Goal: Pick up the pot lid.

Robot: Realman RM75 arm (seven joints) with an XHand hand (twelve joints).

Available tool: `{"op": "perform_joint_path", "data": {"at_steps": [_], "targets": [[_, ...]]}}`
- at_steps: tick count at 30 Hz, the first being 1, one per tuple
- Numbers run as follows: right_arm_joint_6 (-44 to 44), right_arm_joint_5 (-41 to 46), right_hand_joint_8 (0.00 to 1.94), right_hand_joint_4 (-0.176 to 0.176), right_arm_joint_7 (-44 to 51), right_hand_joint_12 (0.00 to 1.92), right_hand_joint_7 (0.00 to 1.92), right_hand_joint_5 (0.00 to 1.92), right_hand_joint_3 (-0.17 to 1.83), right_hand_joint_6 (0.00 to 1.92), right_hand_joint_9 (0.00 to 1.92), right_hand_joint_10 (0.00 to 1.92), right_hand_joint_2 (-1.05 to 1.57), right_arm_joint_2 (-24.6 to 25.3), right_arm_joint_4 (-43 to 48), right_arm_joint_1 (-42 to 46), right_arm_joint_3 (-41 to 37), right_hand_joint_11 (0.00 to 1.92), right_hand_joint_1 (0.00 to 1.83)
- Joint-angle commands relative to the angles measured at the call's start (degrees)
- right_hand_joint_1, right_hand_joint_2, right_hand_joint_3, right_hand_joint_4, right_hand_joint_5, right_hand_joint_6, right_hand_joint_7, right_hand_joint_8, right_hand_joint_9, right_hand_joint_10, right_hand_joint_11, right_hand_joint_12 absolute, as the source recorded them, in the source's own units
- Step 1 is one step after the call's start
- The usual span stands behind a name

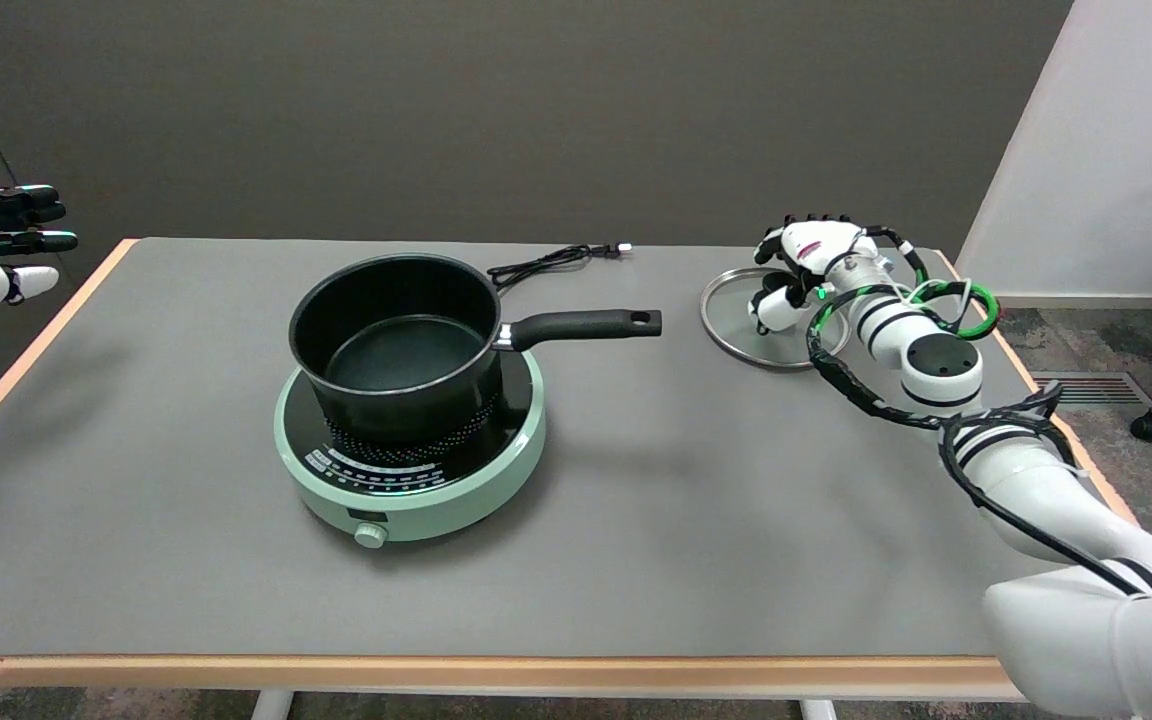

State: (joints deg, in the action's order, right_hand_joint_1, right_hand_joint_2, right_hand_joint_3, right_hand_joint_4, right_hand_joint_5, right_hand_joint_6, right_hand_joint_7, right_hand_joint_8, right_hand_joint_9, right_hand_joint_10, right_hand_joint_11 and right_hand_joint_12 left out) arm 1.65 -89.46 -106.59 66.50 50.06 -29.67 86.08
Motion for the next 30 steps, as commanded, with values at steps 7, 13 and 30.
{"op": "perform_joint_path", "data": {"at_steps": [7, 13, 30], "targets": [[0.24, 0.00, 0.20, 0.067, 0.83, 1.21, 0.62, 0.61, 0.93, 0.33, 0.64, 0.42, 0.61, -0.36, -1.40, -0.29, -0.11, 0.46, 0.88], [0.24, 0.00, 0.20, 0.068, 0.83, 1.22, 0.62, 0.61, 0.93, 0.33, 0.63, 0.42, 0.61, -0.32, -2.57, -0.73, -0.11, 0.45, 0.88], [0.24, 0.00, 0.23, 0.083, 0.83, 1.20, 0.67, 0.68, 0.86, 0.43, 0.67, 0.41, 0.65, -0.24, -2.92, -0.72, -0.11, 0.45, 0.83]]}}
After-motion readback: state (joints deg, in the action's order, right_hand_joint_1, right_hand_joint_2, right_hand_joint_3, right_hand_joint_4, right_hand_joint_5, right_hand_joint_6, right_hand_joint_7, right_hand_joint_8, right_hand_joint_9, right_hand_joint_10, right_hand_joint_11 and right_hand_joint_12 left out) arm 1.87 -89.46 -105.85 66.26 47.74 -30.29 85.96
